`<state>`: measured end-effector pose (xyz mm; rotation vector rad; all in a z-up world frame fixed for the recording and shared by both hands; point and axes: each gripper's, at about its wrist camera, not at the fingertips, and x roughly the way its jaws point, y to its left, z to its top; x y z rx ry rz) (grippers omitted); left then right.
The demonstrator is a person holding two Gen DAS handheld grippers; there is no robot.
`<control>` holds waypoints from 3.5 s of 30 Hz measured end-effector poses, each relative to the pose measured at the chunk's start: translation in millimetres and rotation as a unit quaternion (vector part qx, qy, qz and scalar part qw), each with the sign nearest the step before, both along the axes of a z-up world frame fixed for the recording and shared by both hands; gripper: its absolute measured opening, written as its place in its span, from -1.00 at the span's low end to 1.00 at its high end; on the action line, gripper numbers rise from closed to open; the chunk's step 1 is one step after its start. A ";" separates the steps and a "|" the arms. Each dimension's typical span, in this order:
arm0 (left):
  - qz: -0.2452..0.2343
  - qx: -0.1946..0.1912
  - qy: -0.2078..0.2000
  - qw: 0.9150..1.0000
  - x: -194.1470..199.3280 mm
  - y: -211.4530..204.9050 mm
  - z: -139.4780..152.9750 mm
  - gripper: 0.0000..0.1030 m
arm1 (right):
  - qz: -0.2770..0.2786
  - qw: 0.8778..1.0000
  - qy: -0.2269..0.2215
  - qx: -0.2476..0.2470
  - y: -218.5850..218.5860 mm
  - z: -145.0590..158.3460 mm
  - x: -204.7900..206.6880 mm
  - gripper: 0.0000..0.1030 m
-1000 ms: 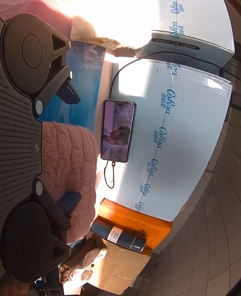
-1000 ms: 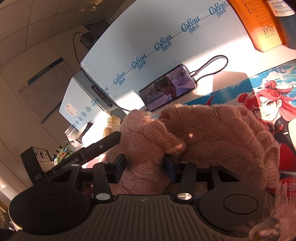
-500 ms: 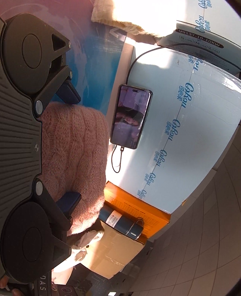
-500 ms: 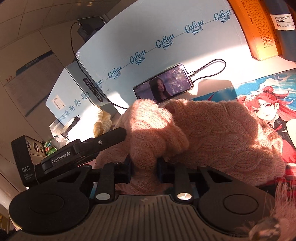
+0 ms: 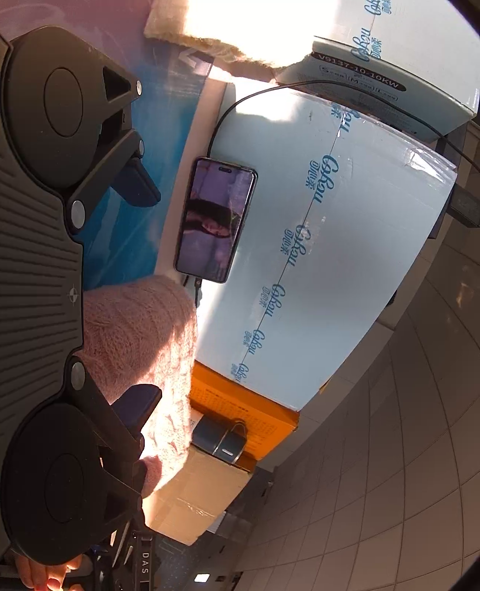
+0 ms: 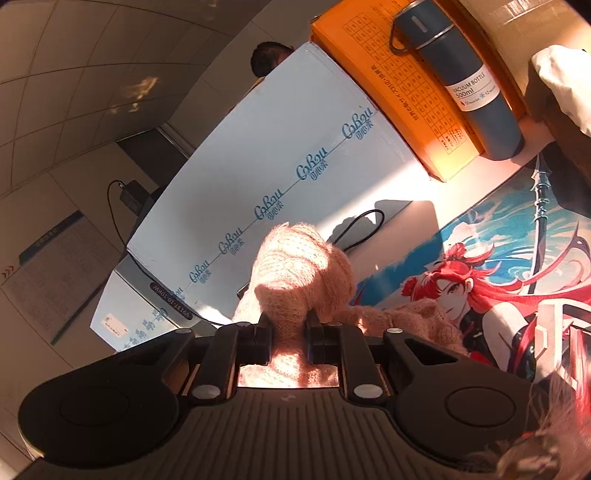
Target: Fold clothes
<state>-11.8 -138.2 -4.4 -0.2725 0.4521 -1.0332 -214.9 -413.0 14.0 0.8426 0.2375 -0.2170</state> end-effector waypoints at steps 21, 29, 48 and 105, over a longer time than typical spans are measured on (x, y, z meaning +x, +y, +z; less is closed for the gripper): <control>-0.031 0.128 0.056 0.990 17.1 -72.1 -29.5 1.00 | -0.097 0.993 0.060 -0.008 -4.6 -56.2 -15.9 -0.37; -0.081 0.064 0.123 0.987 6.8 -62.8 -30.9 1.00 | -0.164 0.986 0.018 0.015 -10.7 -55.6 -39.7 0.54; -0.106 0.106 0.082 0.985 -15.3 -71.5 -28.9 0.48 | -0.040 0.995 0.075 -0.055 39.9 -49.9 2.1 0.14; 0.439 -0.003 -0.002 0.898 143.5 235.2 -1.3 0.95 | 0.167 0.961 -0.022 -0.220 250.0 3.4 333.6 0.54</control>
